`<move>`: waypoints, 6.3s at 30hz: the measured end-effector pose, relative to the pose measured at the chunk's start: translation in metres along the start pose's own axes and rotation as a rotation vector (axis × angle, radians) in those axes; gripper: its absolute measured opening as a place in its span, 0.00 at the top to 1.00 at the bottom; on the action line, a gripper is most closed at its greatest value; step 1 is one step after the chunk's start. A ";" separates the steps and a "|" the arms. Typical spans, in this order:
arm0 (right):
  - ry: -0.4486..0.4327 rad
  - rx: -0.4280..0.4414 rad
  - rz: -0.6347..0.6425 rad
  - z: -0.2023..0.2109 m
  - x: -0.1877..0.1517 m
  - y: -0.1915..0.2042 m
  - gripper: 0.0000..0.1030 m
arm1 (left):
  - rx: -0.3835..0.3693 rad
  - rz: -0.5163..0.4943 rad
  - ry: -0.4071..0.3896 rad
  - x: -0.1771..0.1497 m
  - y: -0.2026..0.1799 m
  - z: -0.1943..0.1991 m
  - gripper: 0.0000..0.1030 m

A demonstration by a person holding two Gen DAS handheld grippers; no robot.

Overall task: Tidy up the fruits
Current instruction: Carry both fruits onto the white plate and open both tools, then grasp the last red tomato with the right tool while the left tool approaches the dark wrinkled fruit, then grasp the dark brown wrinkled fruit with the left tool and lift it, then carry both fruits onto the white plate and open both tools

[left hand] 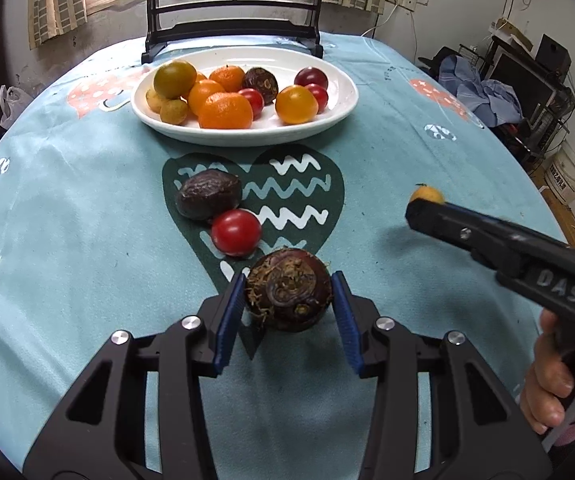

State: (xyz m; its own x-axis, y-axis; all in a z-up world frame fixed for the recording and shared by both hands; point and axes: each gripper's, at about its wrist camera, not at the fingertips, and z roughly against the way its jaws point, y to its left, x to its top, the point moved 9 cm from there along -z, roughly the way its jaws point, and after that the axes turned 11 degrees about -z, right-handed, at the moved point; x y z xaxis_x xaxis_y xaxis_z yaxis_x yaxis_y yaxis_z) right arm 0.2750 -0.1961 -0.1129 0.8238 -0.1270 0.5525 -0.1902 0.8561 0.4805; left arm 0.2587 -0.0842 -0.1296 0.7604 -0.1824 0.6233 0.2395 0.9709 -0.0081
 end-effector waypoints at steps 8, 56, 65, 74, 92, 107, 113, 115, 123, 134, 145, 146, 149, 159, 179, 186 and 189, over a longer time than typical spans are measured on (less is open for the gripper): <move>-0.057 0.002 0.079 -0.007 0.011 0.026 0.74 | -0.023 0.051 -0.098 0.034 0.053 0.029 0.57; 0.096 -0.064 0.375 -0.078 -0.027 0.094 0.46 | 0.277 0.250 -0.098 0.047 0.184 0.012 0.03; 0.093 -0.105 0.402 -0.092 -0.031 0.099 0.48 | 0.242 0.266 -0.118 0.049 0.181 0.019 0.03; 0.102 -0.081 0.357 -0.089 -0.025 0.092 0.70 | 0.242 0.274 -0.122 0.048 0.182 0.021 0.03; -0.043 -0.053 0.129 -0.033 0.015 0.044 0.71 | 0.163 0.068 -0.063 0.047 0.129 -0.005 0.03; -0.047 -0.028 0.148 -0.025 0.011 0.052 0.70 | 0.000 -0.165 0.001 0.035 0.051 -0.036 0.22; -0.058 -0.008 0.134 -0.019 0.013 0.053 0.70 | 0.008 -0.186 0.036 0.032 0.042 -0.048 0.37; -0.063 -0.006 0.128 -0.017 0.014 0.052 0.71 | 0.015 -0.181 0.034 0.032 0.042 -0.049 0.38; -0.063 -0.032 0.111 -0.020 0.014 0.044 0.71 | 0.043 -0.173 0.013 0.030 0.039 -0.046 0.53; -0.043 -0.090 0.136 -0.030 0.003 0.036 0.71 | 0.037 -0.119 -0.007 0.016 0.032 -0.031 0.56; -0.146 -0.015 0.140 0.001 -0.002 0.054 0.70 | 0.032 -0.042 -0.083 0.016 0.043 0.003 0.56; -0.159 -0.008 0.141 0.005 0.002 0.057 0.70 | 0.026 -0.047 -0.090 0.019 0.042 0.007 0.56; -0.194 -0.002 0.138 0.013 0.018 0.065 0.70 | 0.034 -0.047 -0.115 0.033 0.045 0.018 0.56; -0.247 0.003 0.198 0.009 0.088 0.095 0.70 | 0.071 -0.038 -0.185 0.116 0.070 0.032 0.56; -0.142 -0.068 0.121 -0.107 0.177 0.049 0.71 | 0.121 0.041 -0.036 0.195 0.139 -0.098 0.56; -0.101 -0.088 0.110 -0.127 0.177 0.039 0.70 | 0.142 0.054 -0.028 0.192 0.145 -0.101 0.51; -0.088 -0.090 0.116 -0.134 0.177 0.039 0.70 | 0.177 0.068 -0.057 0.195 0.150 -0.087 0.29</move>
State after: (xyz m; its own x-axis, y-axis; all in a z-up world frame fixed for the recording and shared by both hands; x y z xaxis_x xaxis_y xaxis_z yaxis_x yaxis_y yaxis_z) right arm 0.4850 -0.1180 -0.0871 0.7484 -0.0647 0.6601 -0.2297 0.9083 0.3495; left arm 0.4957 0.0128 -0.0768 0.7345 -0.1114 0.6694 0.0753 0.9937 0.0827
